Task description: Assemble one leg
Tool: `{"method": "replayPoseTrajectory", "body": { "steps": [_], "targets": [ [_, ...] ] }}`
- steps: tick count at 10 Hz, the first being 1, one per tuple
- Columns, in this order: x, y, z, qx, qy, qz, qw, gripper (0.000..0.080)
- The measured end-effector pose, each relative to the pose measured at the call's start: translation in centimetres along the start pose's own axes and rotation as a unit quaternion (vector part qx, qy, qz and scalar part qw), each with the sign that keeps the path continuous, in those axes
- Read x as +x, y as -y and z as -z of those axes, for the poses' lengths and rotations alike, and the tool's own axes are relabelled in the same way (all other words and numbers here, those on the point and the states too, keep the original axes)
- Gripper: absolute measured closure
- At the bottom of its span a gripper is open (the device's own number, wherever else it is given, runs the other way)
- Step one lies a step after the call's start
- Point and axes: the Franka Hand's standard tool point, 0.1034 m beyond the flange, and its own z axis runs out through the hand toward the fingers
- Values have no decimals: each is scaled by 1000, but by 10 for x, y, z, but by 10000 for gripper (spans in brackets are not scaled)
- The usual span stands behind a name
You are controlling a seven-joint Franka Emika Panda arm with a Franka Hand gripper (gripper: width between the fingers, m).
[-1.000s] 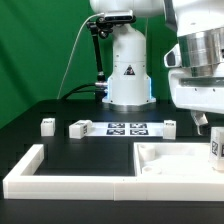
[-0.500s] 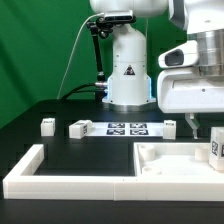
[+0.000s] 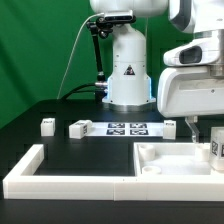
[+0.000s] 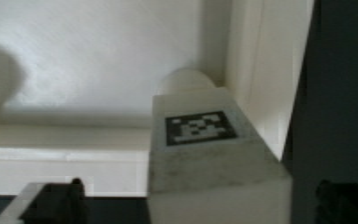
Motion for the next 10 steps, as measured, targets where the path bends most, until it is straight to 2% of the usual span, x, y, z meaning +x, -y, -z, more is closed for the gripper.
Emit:
{"method": "replayPoseTrajectory", "body": {
  "steps": [3,5,8,10],
  "targets": [
    [1,-2,0,0,-3,42,999,176],
    [1,-2,0,1,-4,32,999,509],
    [1,-2,0,1,-3,25,1000,509],
    [-1,0,-2,10,-6,-119,993,509]
  ]
}}
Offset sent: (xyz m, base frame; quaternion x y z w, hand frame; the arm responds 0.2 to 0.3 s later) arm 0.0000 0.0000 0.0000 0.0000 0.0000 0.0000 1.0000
